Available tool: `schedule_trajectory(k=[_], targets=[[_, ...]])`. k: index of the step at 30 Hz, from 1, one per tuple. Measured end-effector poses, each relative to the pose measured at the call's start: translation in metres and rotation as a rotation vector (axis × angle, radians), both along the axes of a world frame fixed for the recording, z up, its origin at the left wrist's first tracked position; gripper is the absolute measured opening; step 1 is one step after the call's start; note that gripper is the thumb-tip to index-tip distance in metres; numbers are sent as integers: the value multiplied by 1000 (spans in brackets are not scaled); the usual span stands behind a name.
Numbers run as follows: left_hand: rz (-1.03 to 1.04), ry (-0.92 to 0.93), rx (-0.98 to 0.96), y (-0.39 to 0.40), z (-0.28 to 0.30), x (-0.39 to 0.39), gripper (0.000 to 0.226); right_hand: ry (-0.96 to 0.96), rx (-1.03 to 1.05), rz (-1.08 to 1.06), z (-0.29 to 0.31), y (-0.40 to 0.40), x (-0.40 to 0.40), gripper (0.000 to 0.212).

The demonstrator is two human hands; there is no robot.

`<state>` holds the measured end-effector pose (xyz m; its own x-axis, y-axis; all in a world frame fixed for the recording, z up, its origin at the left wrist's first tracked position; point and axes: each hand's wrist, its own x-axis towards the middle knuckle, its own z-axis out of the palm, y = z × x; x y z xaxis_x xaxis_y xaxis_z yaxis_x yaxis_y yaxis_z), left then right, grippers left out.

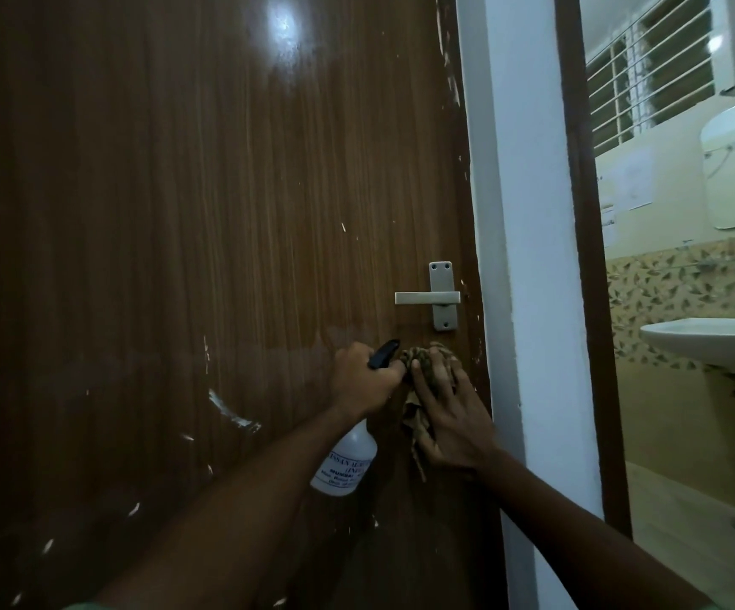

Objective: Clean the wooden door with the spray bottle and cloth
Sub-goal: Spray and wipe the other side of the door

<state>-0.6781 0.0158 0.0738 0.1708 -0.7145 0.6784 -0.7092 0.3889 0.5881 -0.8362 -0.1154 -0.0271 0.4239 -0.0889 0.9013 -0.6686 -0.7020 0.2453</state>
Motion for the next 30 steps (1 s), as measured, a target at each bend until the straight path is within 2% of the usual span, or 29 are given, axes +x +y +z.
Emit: schedule_trajectory(k=[4, 7, 10, 11, 12, 15, 17, 18, 20, 22, 24, 26, 28, 30], targets=[[11, -12, 1, 3, 1, -1, 33, -44, 7, 19, 11, 2, -1, 82], [-9, -13, 9, 5, 2, -2, 31, -228, 60, 151, 37, 10, -4, 62], [-29, -10, 12, 4, 4, 0, 26, -468, 133, 283, 44, 11, 0, 52], [-24, -16, 15, 4, 5, 0, 27, -495, 124, 267, 38, 12, 4, 49], [-15, -24, 18, 3, 8, 0, 28, -469, 106, 220, 29, 12, 8, 45], [14, -26, 25, 4, 12, 0, 29, -231, 42, 127, 6, 8, 3, 48], [4, -12, 32, 3, 12, 1, 25, -80, 23, 128, 21, 7, -17, 47], [2, -9, 33, 4, 12, 1, 26, -69, 28, 128, 35, 6, -28, 43], [15, -16, 22, 4, 14, -2, 28, -228, 89, 121, 62, 5, -38, 37], [24, -33, 3, 4, 16, -8, 33, -375, 174, 73, 59, 8, -30, 45], [13, -38, 5, 5, 14, -14, 34, -322, 178, 42, 22, 17, -15, 56], [-1, -10, 6, 6, 12, -15, 34, -134, 123, 84, -16, 26, -11, 59], [5, 11, -1, 8, 9, -12, 36, -51, 95, 105, -12, 26, -13, 56], [0, 38, 2, 9, 4, -3, 34, -132, 103, 140, 23, 22, -6, 52]])
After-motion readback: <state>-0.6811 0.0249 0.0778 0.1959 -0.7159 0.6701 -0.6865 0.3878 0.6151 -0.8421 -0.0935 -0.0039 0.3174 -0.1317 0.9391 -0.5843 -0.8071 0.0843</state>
